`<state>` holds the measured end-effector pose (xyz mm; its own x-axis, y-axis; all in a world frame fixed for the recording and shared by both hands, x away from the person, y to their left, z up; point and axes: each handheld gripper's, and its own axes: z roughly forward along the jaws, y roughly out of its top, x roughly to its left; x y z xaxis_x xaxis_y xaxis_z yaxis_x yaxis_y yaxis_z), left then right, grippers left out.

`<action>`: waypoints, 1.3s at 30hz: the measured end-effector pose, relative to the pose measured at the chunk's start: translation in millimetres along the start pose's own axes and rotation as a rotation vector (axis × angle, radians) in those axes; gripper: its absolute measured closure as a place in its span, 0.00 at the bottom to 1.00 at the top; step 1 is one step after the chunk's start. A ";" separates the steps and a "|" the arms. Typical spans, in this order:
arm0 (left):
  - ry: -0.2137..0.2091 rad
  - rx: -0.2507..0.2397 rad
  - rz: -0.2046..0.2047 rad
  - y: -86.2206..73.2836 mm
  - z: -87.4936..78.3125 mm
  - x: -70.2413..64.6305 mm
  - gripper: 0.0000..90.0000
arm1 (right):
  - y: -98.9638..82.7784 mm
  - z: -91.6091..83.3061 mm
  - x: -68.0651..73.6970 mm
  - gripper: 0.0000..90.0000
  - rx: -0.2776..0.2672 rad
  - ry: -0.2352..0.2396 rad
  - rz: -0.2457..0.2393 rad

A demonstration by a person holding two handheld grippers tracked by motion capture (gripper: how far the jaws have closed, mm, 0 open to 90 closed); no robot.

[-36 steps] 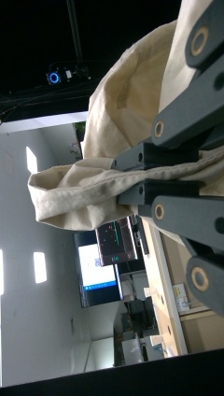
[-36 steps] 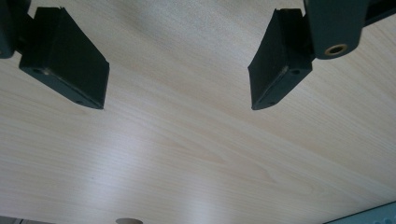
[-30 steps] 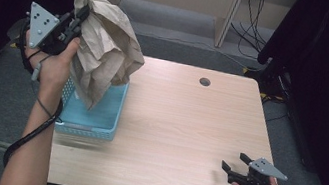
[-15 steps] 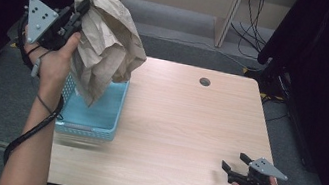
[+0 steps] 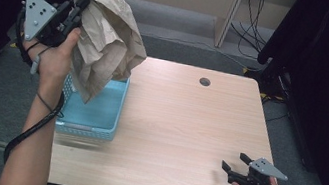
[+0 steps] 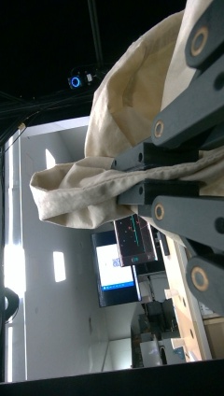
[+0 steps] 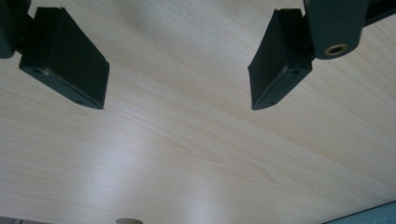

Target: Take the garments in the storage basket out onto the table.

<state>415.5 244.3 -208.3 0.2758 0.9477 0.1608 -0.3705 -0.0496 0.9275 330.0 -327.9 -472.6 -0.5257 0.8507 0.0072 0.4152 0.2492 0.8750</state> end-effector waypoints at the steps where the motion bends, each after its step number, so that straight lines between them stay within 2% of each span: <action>1: -0.001 -0.001 0.003 0.6 0.1 -0.4 0.95 | 0.0 0.0 0.0 0.23 0.000 0.000 0.000; 15: -0.016 -0.038 -0.007 11.6 2.1 -5.6 0.95 | 0.0 0.0 0.0 0.23 -0.001 -0.001 0.000; 39: -0.084 -0.083 -0.019 28.3 14.6 -29.9 0.95 | -0.1 -0.1 0.0 0.23 -0.002 -0.001 -0.001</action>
<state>409.8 210.0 -182.0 0.3558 0.9181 0.1749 -0.4355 -0.0027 0.9002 329.9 -328.0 -472.6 -0.5257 0.8507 0.0055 0.4126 0.2493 0.8761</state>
